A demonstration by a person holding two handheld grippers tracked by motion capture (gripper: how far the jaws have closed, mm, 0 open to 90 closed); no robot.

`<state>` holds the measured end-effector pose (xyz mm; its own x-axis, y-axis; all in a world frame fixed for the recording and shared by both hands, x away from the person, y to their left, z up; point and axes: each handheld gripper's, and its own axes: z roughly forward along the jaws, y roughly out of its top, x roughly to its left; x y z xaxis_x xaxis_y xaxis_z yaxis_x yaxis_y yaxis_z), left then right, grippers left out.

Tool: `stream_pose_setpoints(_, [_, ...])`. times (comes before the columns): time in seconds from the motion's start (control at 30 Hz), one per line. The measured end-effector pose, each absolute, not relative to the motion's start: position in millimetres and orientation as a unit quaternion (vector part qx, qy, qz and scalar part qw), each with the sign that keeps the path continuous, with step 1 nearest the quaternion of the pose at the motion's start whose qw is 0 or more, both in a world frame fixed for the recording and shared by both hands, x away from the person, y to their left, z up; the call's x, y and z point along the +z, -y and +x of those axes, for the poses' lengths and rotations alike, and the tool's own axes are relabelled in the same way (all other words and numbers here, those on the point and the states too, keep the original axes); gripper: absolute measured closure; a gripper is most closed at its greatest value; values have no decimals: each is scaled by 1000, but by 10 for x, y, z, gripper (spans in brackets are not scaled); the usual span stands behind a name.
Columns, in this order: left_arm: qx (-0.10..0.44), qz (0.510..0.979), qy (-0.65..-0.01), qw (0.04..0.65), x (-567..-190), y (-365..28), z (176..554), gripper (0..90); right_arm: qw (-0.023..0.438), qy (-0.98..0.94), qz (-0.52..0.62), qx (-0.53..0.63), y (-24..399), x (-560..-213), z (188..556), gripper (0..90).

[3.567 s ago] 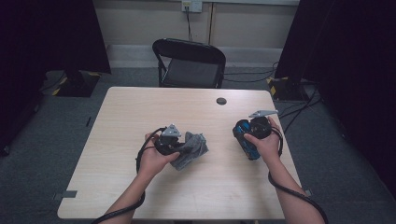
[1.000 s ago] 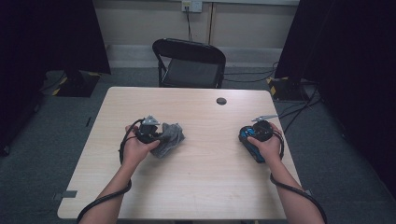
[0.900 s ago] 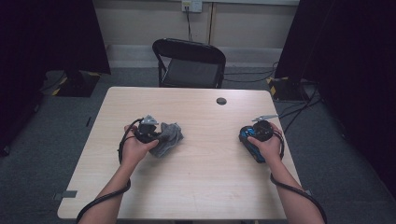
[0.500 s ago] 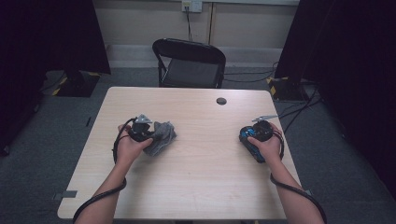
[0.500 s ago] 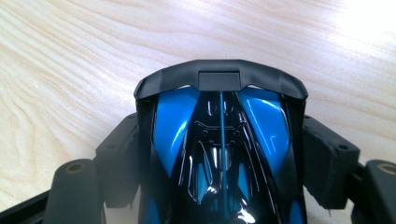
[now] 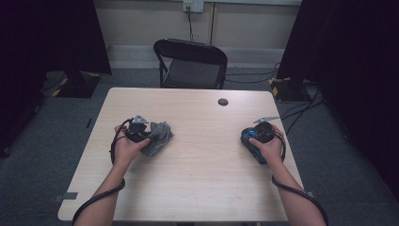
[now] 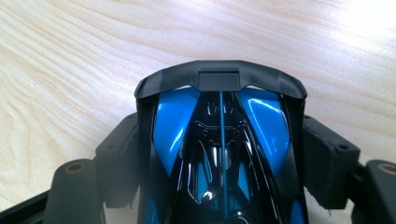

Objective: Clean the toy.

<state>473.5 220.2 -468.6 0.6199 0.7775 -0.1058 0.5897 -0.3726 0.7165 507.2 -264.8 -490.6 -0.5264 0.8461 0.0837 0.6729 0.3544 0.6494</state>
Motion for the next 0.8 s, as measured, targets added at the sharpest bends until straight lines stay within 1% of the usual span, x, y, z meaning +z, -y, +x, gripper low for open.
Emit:
stream_pose_setpoints(0.37, [130, 815, -427, 370, -4755, -2273, 4730, 738, 136, -817, 463, 316, 2628, -4928, 5074, 253])
stream_pose_setpoints(0.8, [136, 821, -422, 360, -4768, -2311, 4724, 731, 143, -819, 459, 314, 2614, -4935, 5060, 252])
